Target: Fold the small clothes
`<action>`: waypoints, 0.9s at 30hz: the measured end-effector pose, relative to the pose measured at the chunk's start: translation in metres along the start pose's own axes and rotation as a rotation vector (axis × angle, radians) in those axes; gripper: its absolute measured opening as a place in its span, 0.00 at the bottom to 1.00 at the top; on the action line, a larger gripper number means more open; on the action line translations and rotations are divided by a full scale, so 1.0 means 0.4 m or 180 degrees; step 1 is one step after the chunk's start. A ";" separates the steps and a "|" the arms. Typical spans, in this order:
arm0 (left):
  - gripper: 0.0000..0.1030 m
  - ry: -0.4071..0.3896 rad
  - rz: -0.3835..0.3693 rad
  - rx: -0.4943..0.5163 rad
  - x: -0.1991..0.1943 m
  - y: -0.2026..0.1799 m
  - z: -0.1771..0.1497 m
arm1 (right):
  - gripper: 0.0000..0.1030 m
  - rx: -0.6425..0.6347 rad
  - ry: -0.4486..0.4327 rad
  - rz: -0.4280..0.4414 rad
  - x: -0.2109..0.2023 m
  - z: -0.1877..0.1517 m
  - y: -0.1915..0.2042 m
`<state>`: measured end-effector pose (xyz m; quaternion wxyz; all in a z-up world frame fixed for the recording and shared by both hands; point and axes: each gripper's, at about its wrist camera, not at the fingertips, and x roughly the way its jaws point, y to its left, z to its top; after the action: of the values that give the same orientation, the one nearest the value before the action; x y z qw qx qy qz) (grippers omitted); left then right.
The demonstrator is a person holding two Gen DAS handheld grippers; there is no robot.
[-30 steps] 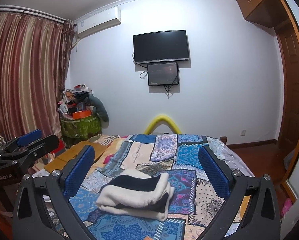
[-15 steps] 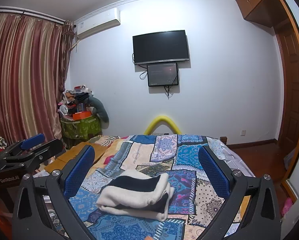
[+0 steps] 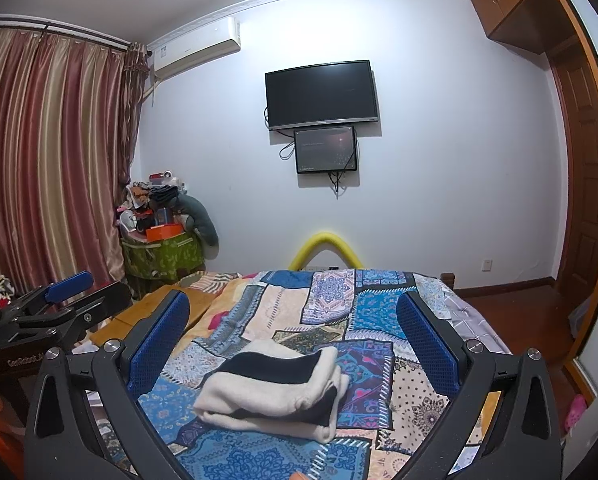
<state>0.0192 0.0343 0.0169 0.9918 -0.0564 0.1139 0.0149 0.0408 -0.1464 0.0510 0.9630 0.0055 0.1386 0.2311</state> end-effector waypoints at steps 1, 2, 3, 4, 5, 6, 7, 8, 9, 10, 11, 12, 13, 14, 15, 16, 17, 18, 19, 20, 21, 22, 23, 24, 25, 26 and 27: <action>1.00 0.0003 0.0001 0.0001 0.000 0.000 -0.002 | 1.00 0.0001 0.0000 0.0001 0.001 -0.001 0.000; 1.00 0.0006 0.0005 0.0001 0.001 0.000 -0.002 | 1.00 0.0003 0.0002 0.0004 0.000 0.001 0.001; 1.00 0.0008 0.0008 0.0001 0.002 -0.001 -0.003 | 1.00 0.0004 0.0004 0.0006 -0.002 0.003 0.002; 1.00 0.0011 0.0009 0.0001 0.002 -0.001 -0.003 | 1.00 0.0002 0.0003 0.0003 -0.002 0.003 0.002; 1.00 0.0015 0.0012 -0.0001 0.003 -0.001 -0.003 | 1.00 0.0003 0.0002 0.0003 -0.002 0.003 0.002; 1.00 0.0018 0.0012 -0.0004 0.004 0.000 -0.003 | 1.00 0.0005 0.0003 0.0005 -0.003 0.004 0.002; 1.00 0.0022 0.0010 -0.0008 0.004 0.000 -0.003 | 1.00 0.0006 0.0005 0.0008 -0.002 0.004 0.002; 1.00 0.0025 0.0008 -0.0011 0.004 0.001 -0.003 | 1.00 0.0006 0.0004 0.0008 -0.003 0.003 0.003; 1.00 0.0028 0.0005 -0.0015 0.005 0.001 -0.003 | 1.00 0.0007 0.0004 0.0006 -0.004 0.004 0.003; 1.00 0.0030 0.0003 -0.0017 0.006 0.003 -0.003 | 1.00 0.0007 0.0004 0.0008 -0.003 0.003 0.003; 1.00 0.0032 0.0001 -0.0019 0.005 0.003 -0.004 | 1.00 0.0009 0.0006 0.0007 -0.003 0.003 0.003; 1.00 0.0036 -0.0001 -0.0018 0.006 0.003 -0.003 | 1.00 0.0011 0.0008 0.0009 -0.003 0.003 0.003; 1.00 0.0037 0.0000 -0.0017 0.005 0.003 -0.003 | 1.00 0.0015 0.0010 0.0011 -0.005 0.003 0.004; 1.00 0.0034 0.0000 -0.0014 0.005 0.002 -0.003 | 1.00 0.0017 0.0010 0.0011 -0.006 0.004 0.006; 1.00 0.0034 0.0003 -0.0016 0.005 0.002 -0.003 | 1.00 0.0016 0.0008 0.0011 -0.008 0.005 0.007; 1.00 0.0033 0.0005 -0.0013 0.006 0.002 -0.003 | 1.00 0.0016 0.0010 0.0010 -0.006 0.004 0.006; 1.00 0.0034 0.0004 -0.0011 0.006 0.001 -0.003 | 1.00 0.0016 0.0012 0.0012 -0.006 0.004 0.006; 1.00 0.0034 0.0003 -0.0012 0.006 0.001 -0.003 | 1.00 0.0018 0.0011 0.0013 -0.007 0.005 0.007; 1.00 0.0034 0.0002 -0.0012 0.006 0.001 -0.003 | 1.00 0.0018 0.0011 0.0010 -0.006 0.004 0.006; 1.00 0.0034 -0.0002 -0.0010 0.005 0.000 -0.002 | 1.00 0.0017 0.0013 0.0012 -0.006 0.004 0.006; 1.00 0.0033 -0.0006 -0.0008 0.006 0.000 -0.002 | 1.00 0.0018 0.0013 0.0013 -0.007 0.005 0.007; 1.00 0.0033 -0.0010 -0.0008 0.006 0.000 -0.003 | 1.00 0.0017 0.0011 0.0010 -0.006 0.004 0.006; 1.00 0.0036 -0.0013 -0.0007 0.006 0.000 -0.003 | 1.00 0.0017 0.0011 0.0010 -0.007 0.005 0.007; 1.00 0.0041 -0.0023 -0.0007 0.007 0.000 -0.002 | 1.00 0.0017 0.0011 0.0011 -0.008 0.005 0.007; 1.00 0.0041 -0.0035 -0.0008 0.006 0.000 -0.003 | 1.00 0.0018 0.0011 0.0011 -0.006 0.003 0.006; 1.00 0.0036 -0.0041 -0.0010 0.006 0.001 -0.003 | 1.00 0.0019 0.0011 0.0012 -0.008 0.006 0.008; 1.00 0.0033 -0.0038 -0.0014 0.005 0.002 -0.003 | 1.00 0.0018 0.0012 0.0012 -0.007 0.004 0.007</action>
<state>0.0210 0.0349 0.0152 0.9911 -0.0593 0.1187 0.0089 0.0378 -0.1451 0.0536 0.9622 0.0080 0.1411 0.2326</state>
